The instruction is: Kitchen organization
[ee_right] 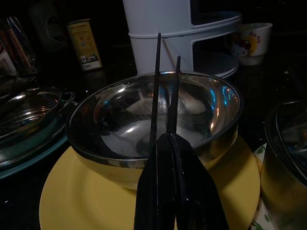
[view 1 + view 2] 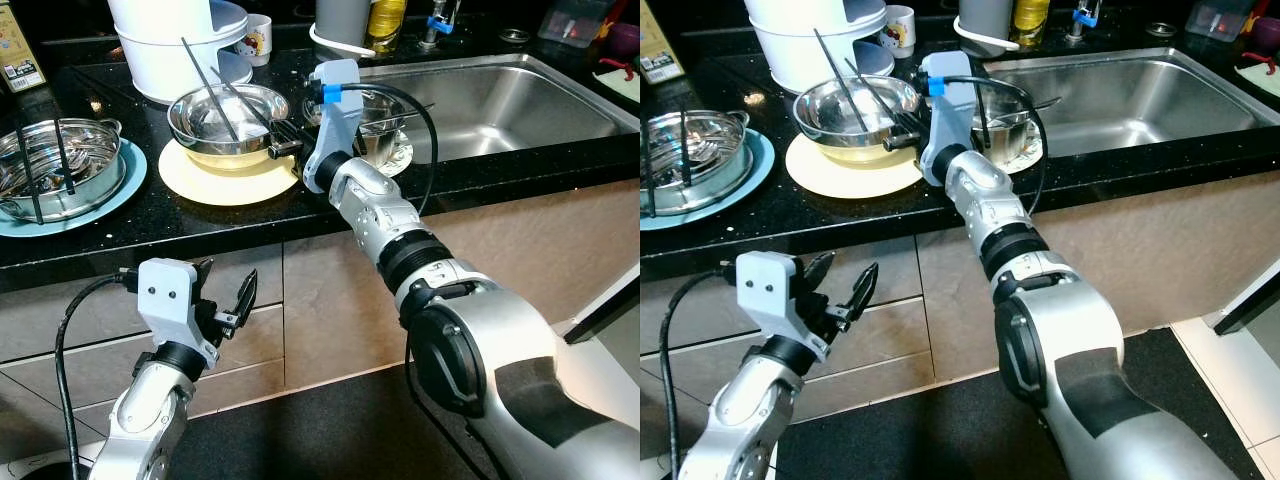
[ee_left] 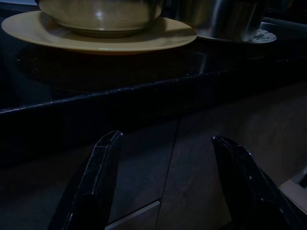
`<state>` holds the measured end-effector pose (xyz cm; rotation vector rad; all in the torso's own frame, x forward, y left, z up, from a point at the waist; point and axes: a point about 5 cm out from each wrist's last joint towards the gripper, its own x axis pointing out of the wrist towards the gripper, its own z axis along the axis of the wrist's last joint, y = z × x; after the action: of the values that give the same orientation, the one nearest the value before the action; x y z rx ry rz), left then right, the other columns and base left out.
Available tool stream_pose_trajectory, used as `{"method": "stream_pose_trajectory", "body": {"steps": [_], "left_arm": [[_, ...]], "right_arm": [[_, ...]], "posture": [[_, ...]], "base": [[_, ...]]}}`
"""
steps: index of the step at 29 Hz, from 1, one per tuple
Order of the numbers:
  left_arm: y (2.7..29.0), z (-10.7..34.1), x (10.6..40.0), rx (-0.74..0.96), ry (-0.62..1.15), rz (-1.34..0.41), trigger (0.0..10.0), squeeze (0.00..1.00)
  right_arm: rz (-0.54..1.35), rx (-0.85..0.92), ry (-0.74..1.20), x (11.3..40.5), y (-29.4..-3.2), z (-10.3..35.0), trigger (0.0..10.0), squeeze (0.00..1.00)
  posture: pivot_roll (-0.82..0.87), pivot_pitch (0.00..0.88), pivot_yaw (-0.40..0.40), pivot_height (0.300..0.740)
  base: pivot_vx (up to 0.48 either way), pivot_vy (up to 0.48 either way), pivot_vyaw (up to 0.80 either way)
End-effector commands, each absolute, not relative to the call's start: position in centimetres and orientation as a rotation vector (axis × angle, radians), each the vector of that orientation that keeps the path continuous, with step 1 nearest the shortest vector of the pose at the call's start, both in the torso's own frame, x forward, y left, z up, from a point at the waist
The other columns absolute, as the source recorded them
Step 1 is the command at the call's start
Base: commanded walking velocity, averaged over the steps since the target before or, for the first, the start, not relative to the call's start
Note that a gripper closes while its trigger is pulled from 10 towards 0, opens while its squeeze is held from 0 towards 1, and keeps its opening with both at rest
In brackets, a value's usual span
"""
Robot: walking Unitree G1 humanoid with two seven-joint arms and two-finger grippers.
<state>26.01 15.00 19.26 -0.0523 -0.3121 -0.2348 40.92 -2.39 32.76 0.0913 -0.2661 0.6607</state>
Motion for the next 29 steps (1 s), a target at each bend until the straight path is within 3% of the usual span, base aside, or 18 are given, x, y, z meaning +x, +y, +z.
{"method": "stream_pose_trajectory", "body": {"steps": [1, 6, 7, 8, 9, 13, 14, 19, 20, 21, 22, 29], "left_arm": [[15.13, 19.21, 25.84, -0.056, -0.303, -0.230, 10.0, 0.00], [15.11, 19.25, 25.87, -0.057, -0.305, -0.232, 10.0, 0.00], [15.09, 19.27, 25.87, -0.058, -0.307, -0.233, 10.0, 0.00], [15.09, 19.27, 25.87, -0.058, -0.307, -0.233, 10.0, 0.00], [15.09, 19.27, 25.89, -0.058, -0.307, -0.234, 10.0, 0.00], [15.03, 19.29, 25.94, -0.060, -0.308, -0.237, 10.0, 0.00], [15.02, 19.29, 25.95, -0.061, -0.308, -0.239, 10.0, 0.00], [14.86, 19.33, 26.06, -0.064, -0.310, -0.247, 10.0, 0.00], [14.84, 19.35, 26.08, -0.065, -0.311, -0.248, 10.0, 0.00], [14.83, 19.36, 26.10, -0.066, -0.312, -0.249, 10.0, 0.00], [14.81, 19.37, 26.13, -0.066, -0.313, -0.251, 10.0, 0.00], [14.74, 19.37, 26.17, -0.067, -0.314, -0.261, 10.0, 0.00]], "right_arm": [[0.675, 0.111, -0.270, 40.81, -2.10, 33.41, 1.7, 0.00], [0.677, 0.117, -0.281, 40.78, -2.14, 33.79, 2.0, 0.00], [0.677, 0.115, -0.288, 40.77, -2.18, 34.02, 8.3, 0.00], [0.677, 0.115, -0.288, 40.77, -2.18, 34.02, 8.3, 0.00], [0.678, 0.114, -0.291, 40.77, -2.22, 34.11, 10.0, 0.00], [0.693, 0.115, -0.294, 40.75, -2.33, 34.27, 10.0, 0.03], [0.712, 0.105, -0.292, 40.69, -2.26, 34.24, 10.0, 1.00], [0.727, 0.066, -0.287, 40.67, -2.30, 34.31, 10.0, 1.00], [0.731, 0.061, -0.285, 40.67, -2.33, 34.35, 10.0, 0.79], [0.733, 0.059, -0.284, 40.67, -2.35, 34.37, 10.0, 0.79], [0.737, 0.039, -0.281, 40.68, -2.41, 34.33, 10.0, 0.00], [0.752, -0.006, -0.252, 40.68, -2.19, 33.52, 10.0, 0.00]], "posture": [[-0.01, 0.242, -0.025, 0.740], [-0.01, 0.242, -0.025, 0.740], [-0.01, 0.242, -0.025, 0.740], [-0.01, 0.242, -0.025, 0.740], [-0.02, 0.238, -0.022, 0.740], [-0.02, 0.237, -0.020, 0.740], [-0.02, 0.234, -0.017, 0.740], [-0.03, 0.227, -0.014, 0.740], [-0.03, 0.227, -0.014, 0.740], [-0.03, 0.227, -0.014, 0.740], [-0.03, 0.225, -0.013, 0.740], [-0.03, 0.216, -0.009, 0.740]], "base": [[0.000, 0.000, 0.00], [0.000, 0.000, 0.00], [0.000, 0.000, 0.00], [0.000, 0.000, 0.00], [0.000, 0.000, 0.00], [0.000, 0.000, 0.00], [0.000, 0.000, 0.00], [0.000, 0.000, 0.00], [0.000, 0.000, 0.00], [0.000, 0.000, 0.00], [0.000, 0.000, 0.00], [0.000, 0.000, 0.00]]}}
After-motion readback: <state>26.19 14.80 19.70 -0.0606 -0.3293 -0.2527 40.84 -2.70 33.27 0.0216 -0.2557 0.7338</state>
